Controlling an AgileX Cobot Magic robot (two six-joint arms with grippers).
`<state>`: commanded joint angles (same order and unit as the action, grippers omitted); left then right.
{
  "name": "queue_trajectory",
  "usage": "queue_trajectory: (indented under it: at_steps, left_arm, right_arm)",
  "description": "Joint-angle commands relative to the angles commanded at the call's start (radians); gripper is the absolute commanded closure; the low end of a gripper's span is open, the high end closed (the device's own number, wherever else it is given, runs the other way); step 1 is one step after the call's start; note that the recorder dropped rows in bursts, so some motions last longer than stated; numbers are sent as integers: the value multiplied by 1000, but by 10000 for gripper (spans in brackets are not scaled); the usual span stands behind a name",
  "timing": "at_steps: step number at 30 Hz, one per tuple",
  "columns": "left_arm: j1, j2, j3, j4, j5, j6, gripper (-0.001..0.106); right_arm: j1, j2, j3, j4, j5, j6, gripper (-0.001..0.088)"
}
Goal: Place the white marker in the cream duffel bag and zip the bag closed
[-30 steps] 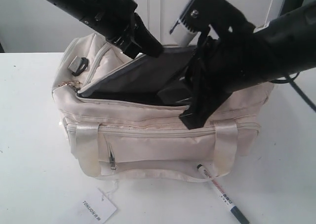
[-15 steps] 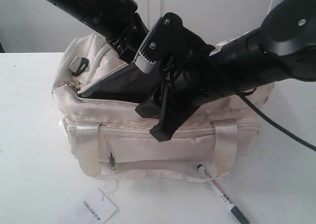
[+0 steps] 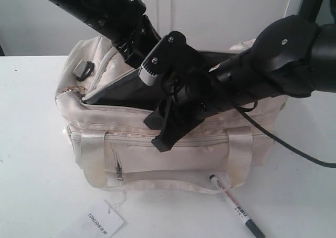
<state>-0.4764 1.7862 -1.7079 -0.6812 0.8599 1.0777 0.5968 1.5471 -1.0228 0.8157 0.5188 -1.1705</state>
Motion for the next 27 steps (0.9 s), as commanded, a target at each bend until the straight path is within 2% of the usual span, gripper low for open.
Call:
queue_trajectory:
  at_steps: [2,4,11,16,24,27]
  left_arm:
    - [0,0,0,20,-5,0,1053]
    - [0,0,0,32,-19,0,1053]
    - [0,0,0,43,-196,11,1053]
    - [0,5,2,43,-339,78,1053]
    - [0,48,2,43,-497,141,1053]
    - [0,68,2,43,-563,187,1053]
  right_arm:
    - [0,0,0,0,2,0,806]
    - [0,-2,0,0,2,2,868]
    - [0,-39,-2,0,20,2,868]
    - [0,-84,-2,-2,41,2,868]
    - [0,-124,-2,-13,103,-2,868]
    - [0,-125,-2,-54,133,-2,868]
